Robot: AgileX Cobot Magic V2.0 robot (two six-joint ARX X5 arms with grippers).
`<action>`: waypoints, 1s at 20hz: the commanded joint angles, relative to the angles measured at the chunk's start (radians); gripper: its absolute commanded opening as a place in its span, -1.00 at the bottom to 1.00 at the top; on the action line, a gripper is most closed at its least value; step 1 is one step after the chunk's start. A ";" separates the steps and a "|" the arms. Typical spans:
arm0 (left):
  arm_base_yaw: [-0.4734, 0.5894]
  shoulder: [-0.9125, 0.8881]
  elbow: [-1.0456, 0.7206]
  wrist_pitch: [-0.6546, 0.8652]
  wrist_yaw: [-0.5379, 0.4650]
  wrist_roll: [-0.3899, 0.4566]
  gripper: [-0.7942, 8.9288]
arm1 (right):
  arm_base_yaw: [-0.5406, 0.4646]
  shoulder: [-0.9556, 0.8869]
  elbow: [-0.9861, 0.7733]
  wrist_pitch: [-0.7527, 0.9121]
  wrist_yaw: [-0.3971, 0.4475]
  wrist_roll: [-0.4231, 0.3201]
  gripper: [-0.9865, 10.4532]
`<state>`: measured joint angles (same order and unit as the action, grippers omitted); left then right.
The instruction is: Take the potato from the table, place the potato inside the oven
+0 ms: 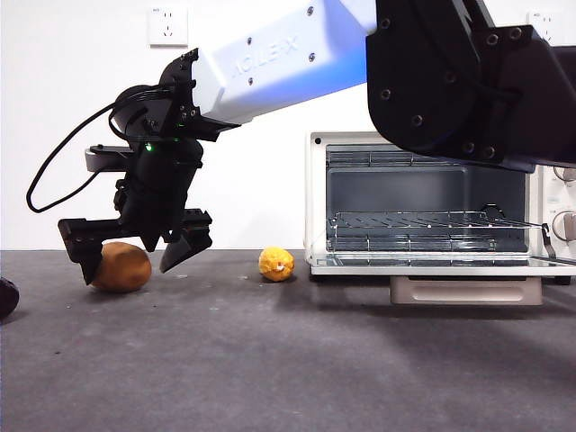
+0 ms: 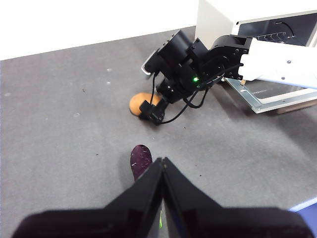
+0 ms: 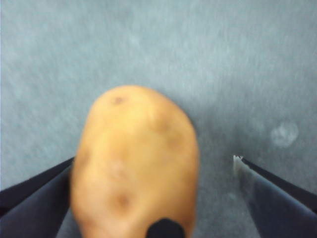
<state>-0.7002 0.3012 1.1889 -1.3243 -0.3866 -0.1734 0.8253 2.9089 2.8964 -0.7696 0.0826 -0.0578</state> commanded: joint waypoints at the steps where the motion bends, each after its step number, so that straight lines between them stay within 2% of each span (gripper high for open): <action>1: 0.003 -0.007 -0.004 0.003 -0.003 0.013 -0.85 | 0.005 0.017 -0.002 0.007 0.008 0.031 -0.51; 2: 0.003 -0.007 -0.004 0.003 -0.003 0.013 -0.85 | 0.006 0.017 -0.002 0.008 0.007 0.031 -0.75; 3: 0.003 -0.007 -0.004 0.003 -0.003 0.017 -0.85 | 0.007 0.017 -0.002 0.007 0.007 0.032 -0.78; 5: 0.003 -0.007 -0.004 0.003 -0.007 0.021 -0.85 | 0.010 0.016 0.002 -0.004 0.008 0.041 -0.78; 8: 0.001 -0.007 -0.004 0.003 -0.007 0.026 -0.85 | 0.014 -0.027 0.061 -0.112 0.007 0.086 -0.78; 12: 0.001 -0.007 -0.004 0.004 -0.037 0.048 -0.85 | 0.027 -0.087 0.317 -0.332 -0.004 0.094 -0.78; 14: 0.001 -0.007 -0.004 0.004 -0.060 0.050 -0.85 | 0.031 -0.163 0.330 -0.396 -0.005 0.121 -0.78; 20: 0.001 -0.007 -0.004 0.004 -0.043 0.042 -0.85 | 0.032 -0.340 0.330 -0.608 0.004 0.122 -0.78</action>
<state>-0.7006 0.3004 1.1889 -1.3243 -0.4313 -0.1345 0.8555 2.5603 3.1470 -1.3556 0.0830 0.0570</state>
